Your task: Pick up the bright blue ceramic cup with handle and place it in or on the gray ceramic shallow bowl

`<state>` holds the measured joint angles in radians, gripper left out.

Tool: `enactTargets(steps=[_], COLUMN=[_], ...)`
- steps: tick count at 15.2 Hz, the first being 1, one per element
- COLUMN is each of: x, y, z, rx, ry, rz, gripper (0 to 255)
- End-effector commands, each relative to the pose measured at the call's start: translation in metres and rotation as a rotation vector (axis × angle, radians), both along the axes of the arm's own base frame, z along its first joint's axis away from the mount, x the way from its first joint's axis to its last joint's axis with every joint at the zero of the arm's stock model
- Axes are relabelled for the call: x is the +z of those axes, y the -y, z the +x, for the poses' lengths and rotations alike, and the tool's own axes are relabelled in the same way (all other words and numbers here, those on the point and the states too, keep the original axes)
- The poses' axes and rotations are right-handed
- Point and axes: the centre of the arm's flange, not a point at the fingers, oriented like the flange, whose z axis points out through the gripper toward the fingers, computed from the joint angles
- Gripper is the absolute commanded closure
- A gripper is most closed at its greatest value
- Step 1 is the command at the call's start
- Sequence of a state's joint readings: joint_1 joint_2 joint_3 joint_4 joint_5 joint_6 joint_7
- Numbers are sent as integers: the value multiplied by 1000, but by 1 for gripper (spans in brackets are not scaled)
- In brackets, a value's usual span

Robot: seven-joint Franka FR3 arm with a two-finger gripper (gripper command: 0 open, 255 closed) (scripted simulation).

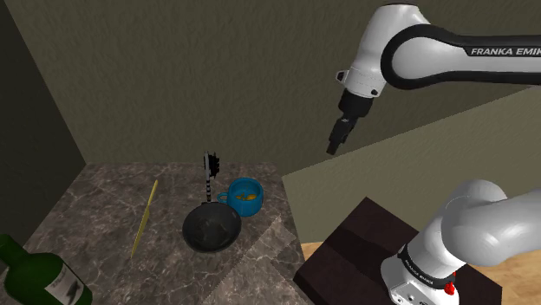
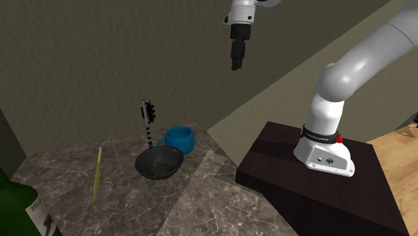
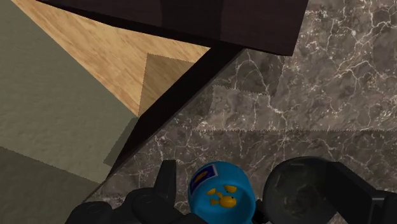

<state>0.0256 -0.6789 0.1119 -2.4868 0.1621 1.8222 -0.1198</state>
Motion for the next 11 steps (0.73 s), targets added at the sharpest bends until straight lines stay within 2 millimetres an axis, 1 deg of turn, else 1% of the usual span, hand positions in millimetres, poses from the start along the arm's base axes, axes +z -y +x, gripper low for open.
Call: enactTargets(steps=[1, 11], x=[-19, -115], y=[-8, -56], z=[14, 89], rx=[4, 25], ry=[3, 12], rz=[3, 15], gripper=[0, 0])
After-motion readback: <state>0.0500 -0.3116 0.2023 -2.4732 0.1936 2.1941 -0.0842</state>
